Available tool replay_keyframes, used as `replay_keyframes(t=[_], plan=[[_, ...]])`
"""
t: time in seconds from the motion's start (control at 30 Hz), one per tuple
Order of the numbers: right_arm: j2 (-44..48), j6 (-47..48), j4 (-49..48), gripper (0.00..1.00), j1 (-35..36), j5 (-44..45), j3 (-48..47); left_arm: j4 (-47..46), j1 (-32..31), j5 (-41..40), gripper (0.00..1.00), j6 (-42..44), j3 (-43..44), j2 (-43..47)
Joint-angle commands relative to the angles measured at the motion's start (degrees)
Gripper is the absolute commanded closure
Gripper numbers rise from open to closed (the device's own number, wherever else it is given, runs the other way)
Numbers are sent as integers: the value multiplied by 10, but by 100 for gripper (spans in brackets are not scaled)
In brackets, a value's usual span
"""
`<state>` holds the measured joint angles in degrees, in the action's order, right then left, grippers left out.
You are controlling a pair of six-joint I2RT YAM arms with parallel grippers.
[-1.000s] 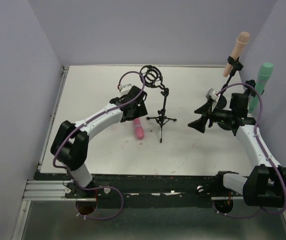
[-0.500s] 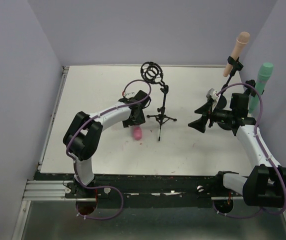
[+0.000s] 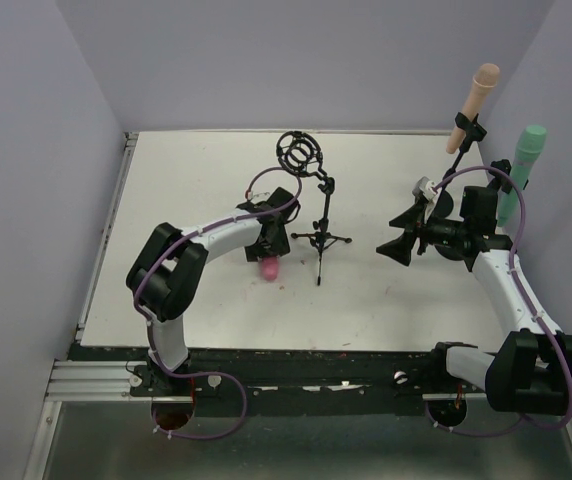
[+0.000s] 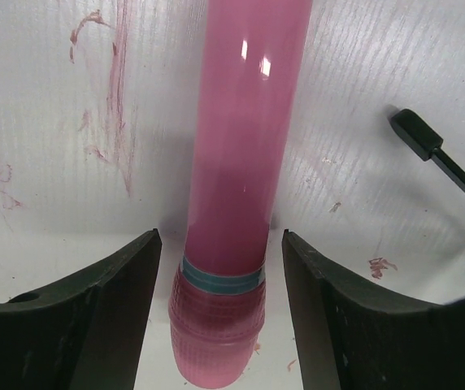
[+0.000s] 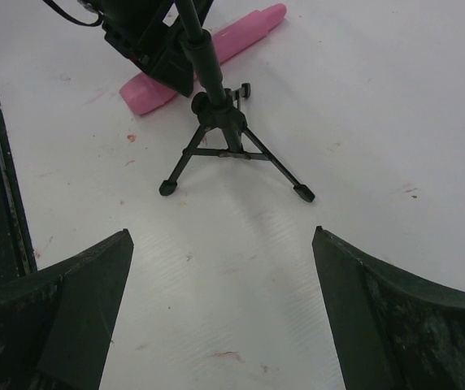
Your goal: Attach the microphones to the stand
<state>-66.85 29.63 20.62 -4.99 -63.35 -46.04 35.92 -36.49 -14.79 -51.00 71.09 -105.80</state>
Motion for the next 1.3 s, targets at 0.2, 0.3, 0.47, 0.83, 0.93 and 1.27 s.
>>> replay_keyframes(t=[0.2,0.3,0.47,0.83,0.93,1.27], plan=[[5,12,4,0,-5,-20,3,-32,-2,45,28,63,-67,15],[7,13,5,0,-5,-20,3,-33,-2,42,29,71,-78,16],[7,14,6,0,-5,-21,3,-38,-2,45,50,77,-102,31],[10,46,30,0,-6,-34,1,-55,-15,139,72,133,-216,225],[12,91,63,0,-6,-46,0,-67,-15,235,78,154,-243,292],[2,570,450,0,-3,-95,-47,19,-16,410,87,178,-278,470]])
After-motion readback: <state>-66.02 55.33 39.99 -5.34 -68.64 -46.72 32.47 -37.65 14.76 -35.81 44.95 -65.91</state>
